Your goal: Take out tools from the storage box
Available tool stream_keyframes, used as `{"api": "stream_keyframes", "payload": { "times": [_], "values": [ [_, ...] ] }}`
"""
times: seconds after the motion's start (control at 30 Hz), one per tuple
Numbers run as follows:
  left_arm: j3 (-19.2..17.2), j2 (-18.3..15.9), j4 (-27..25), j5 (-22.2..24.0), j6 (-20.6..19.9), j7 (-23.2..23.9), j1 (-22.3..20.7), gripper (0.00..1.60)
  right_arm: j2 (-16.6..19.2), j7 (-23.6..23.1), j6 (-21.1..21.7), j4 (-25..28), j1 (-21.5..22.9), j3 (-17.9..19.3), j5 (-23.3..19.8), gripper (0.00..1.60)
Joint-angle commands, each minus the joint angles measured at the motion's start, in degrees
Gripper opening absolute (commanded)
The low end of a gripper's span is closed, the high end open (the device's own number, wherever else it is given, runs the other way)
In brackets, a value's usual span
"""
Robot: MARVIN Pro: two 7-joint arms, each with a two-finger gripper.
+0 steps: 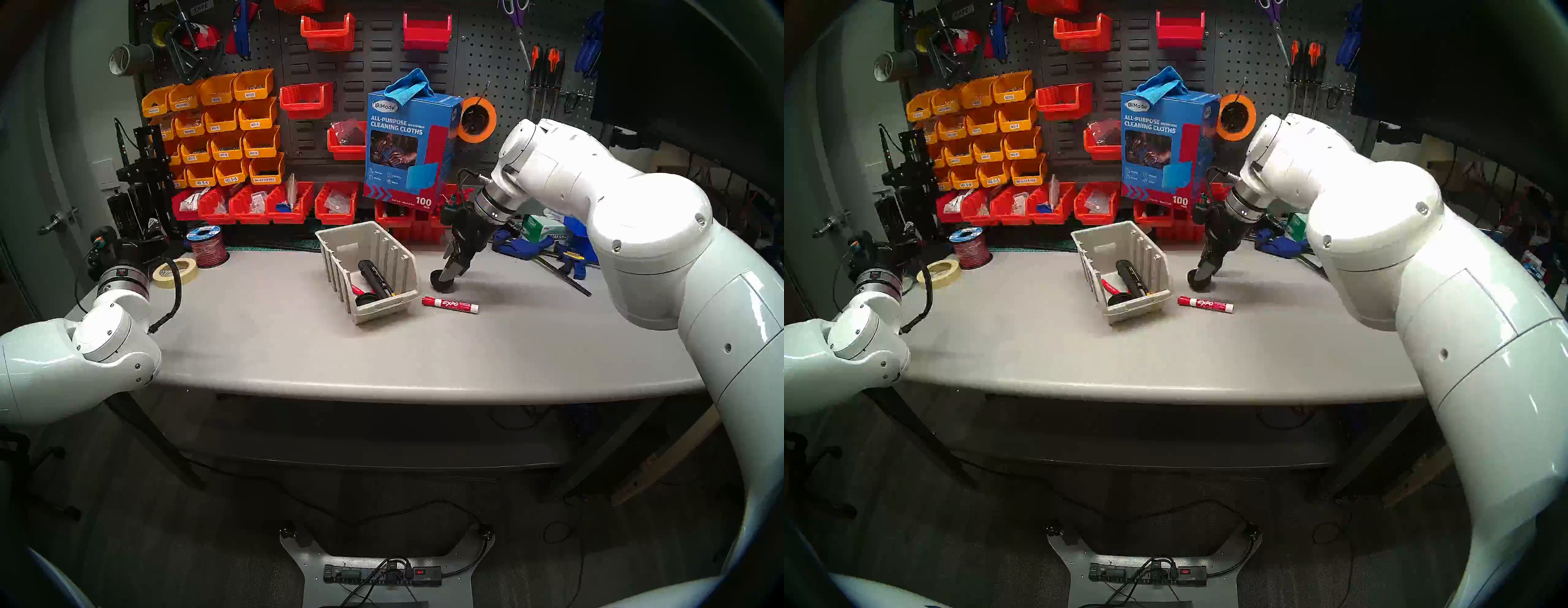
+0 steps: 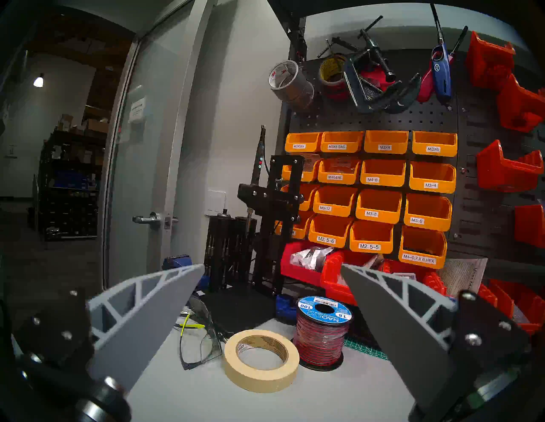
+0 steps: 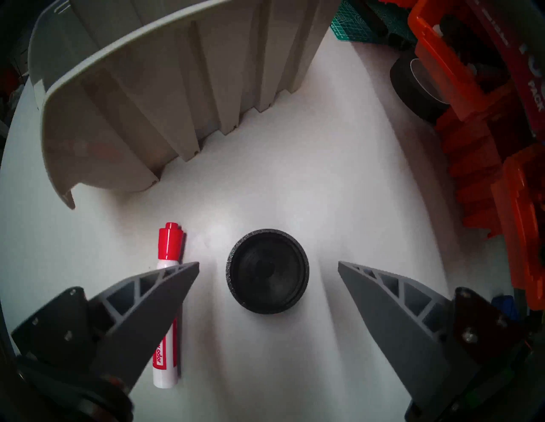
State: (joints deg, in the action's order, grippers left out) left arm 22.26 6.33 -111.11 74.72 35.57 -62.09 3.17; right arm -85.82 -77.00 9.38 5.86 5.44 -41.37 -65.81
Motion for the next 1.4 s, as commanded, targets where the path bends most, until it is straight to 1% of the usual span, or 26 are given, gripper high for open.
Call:
{"api": "stream_keyframes", "payload": {
  "times": [0.0,0.03,0.1,0.17,0.43,0.7,0.93,1.17,1.37],
  "values": [
    [-0.63,0.10,-0.10,-0.23,0.09,0.09,-0.68,1.60,-1.64,1.30,-1.15,-0.07,5.54,-0.19,0.59,1.59],
    [-0.63,0.09,-0.10,-0.23,0.09,0.09,-0.68,1.60,-2.29,1.55,-1.56,-0.07,6.27,-0.23,0.81,1.59],
    [-0.63,0.09,-0.10,-0.23,0.09,0.09,-0.68,1.60,-2.54,1.75,-1.76,-0.07,6.10,0.20,0.66,1.58],
    [-0.64,0.09,-0.10,-0.23,0.09,0.09,-0.68,1.60,-3.36,1.84,-2.23,-0.07,7.29,-0.08,0.94,1.58],
    [-0.64,0.09,-0.10,-0.23,0.09,0.09,-0.68,1.60,-6.73,2.31,-4.38,-0.07,10.12,0.86,0.89,1.59],
    [-0.65,0.09,-0.10,-0.25,0.09,0.09,-0.69,1.60,-8.18,2.86,-4.99,-0.07,11.33,1.77,0.82,1.59],
    [-0.65,0.08,-0.11,-0.26,0.08,0.09,-0.70,1.60,-9.19,2.49,-5.02,-0.07,11.19,2.63,0.17,1.59],
    [-0.66,0.08,-0.11,-0.26,0.08,0.09,-0.70,1.60,-9.18,2.40,-4.54,-0.06,10.79,3.33,-0.63,1.59],
    [-0.66,0.08,-0.12,-0.27,0.08,0.09,-0.71,1.60,-9.78,1.61,-4.31,-0.01,9.31,3.96,-1.35,1.60]
  ]
}}
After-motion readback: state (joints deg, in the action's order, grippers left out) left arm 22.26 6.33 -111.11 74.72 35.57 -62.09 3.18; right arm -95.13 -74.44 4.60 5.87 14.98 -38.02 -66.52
